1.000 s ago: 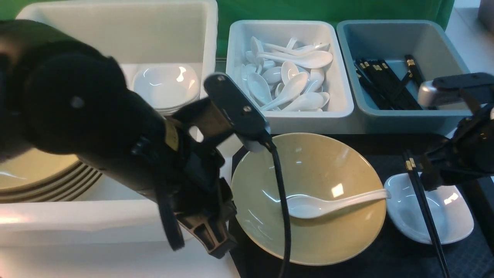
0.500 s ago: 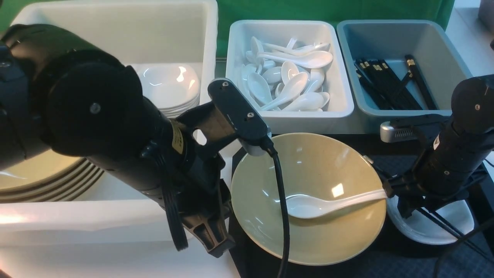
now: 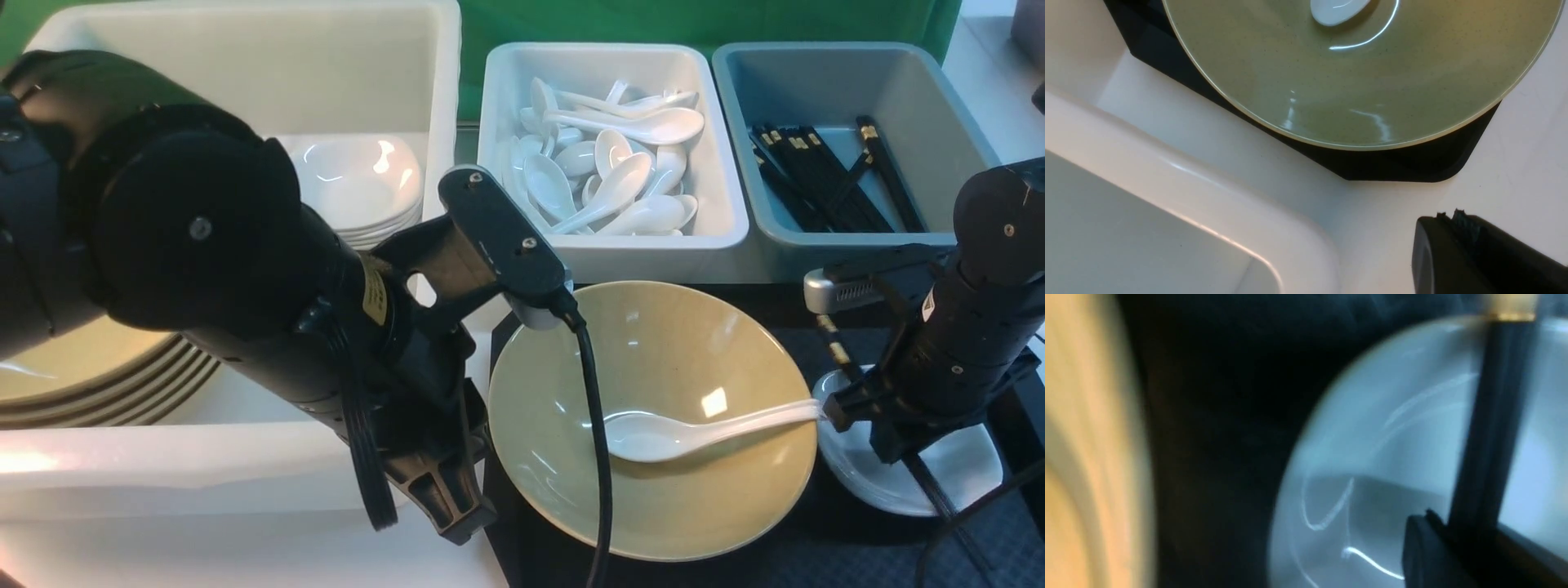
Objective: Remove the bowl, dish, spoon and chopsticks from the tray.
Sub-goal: Use the right arm to grab the chopsticks, then use the right arm to put the chopsticks into the small storage box on the right
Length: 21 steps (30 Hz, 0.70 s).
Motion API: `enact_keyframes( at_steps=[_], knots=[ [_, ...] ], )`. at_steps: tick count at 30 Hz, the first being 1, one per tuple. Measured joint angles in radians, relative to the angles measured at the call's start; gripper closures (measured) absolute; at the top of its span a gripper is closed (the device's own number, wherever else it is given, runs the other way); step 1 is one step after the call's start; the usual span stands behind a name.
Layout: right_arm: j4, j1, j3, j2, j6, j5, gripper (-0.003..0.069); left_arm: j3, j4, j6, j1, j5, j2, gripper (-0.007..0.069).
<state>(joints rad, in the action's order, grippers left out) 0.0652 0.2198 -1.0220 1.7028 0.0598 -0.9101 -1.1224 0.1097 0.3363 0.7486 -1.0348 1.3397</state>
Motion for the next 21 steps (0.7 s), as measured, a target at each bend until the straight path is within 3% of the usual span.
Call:
enact_keyframes(
  at_steps=[10,15,21],
  knots=[
    [0.074,0.000,-0.033,-0.219,-0.049,-0.130,0.0513,0.000,0.000,0.000,0.000,-0.017,0.000,0.0636],
    [0.080,-0.016,-0.232,-0.255,-0.076,-0.134,0.0513,0.000,0.000,-0.007,0.000,0.003,0.000,0.0636],
    [0.074,-0.092,-0.573,-0.058,-0.043,-0.033,0.0513,0.000,0.000,-0.030,0.000,0.036,0.000,0.0636]
  ],
)
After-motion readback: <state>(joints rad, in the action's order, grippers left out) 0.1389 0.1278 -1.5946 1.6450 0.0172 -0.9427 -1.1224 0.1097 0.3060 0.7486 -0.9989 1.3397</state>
